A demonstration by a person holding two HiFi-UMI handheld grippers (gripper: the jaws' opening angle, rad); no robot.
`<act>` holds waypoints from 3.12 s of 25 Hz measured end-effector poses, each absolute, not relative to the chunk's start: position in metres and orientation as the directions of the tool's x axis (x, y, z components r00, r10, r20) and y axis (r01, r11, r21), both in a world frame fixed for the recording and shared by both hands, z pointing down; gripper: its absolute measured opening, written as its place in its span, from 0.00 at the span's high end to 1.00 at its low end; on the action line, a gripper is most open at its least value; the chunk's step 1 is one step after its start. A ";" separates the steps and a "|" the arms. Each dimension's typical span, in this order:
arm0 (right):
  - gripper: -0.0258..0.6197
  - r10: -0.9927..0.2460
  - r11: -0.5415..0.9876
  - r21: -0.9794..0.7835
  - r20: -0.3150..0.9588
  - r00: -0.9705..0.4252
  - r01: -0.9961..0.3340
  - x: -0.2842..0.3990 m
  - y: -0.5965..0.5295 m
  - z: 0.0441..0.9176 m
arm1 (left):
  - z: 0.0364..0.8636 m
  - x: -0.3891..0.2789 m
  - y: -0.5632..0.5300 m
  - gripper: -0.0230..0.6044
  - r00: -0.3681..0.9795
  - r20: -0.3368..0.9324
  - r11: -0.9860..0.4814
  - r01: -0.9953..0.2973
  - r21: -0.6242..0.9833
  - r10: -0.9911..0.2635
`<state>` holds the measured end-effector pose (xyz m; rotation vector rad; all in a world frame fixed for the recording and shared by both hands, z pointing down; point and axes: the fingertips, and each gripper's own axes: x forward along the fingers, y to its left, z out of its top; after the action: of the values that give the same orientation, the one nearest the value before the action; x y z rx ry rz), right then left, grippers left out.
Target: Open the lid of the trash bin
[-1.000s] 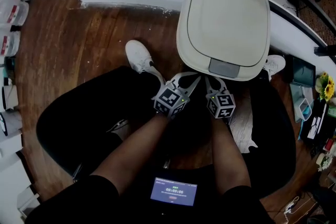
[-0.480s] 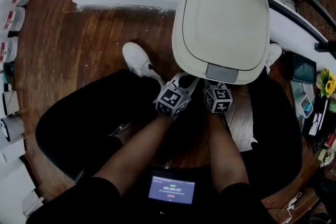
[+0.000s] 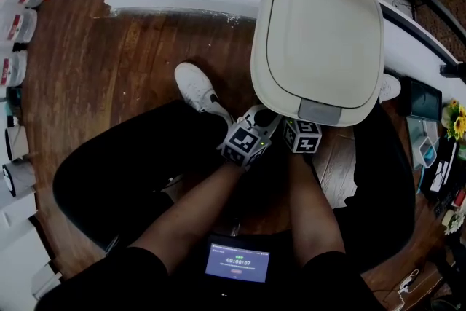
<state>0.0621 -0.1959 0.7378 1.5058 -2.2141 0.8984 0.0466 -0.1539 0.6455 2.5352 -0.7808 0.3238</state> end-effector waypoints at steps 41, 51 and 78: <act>0.96 -0.663 0.176 -0.375 0.638 -0.391 -0.910 0.065 -0.197 0.762 | 0.655 0.045 -0.158 0.91 0.789 0.395 -0.694 -0.608 0.387 -0.471; 0.96 -0.593 0.282 -0.242 0.717 -0.367 -0.929 0.055 -0.173 0.777 | 0.657 0.045 -0.159 0.91 0.789 0.395 -0.686 -0.609 0.397 -0.471; 0.94 -0.644 0.368 -0.238 0.631 -0.431 -0.899 0.059 -0.154 0.717 | 0.611 0.034 -0.134 0.91 0.793 0.379 -0.711 -0.601 0.364 -0.476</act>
<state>0.0585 -0.1537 0.7170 1.3374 -2.1993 0.7866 0.0337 -0.1343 0.6109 2.5062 -0.8047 0.3544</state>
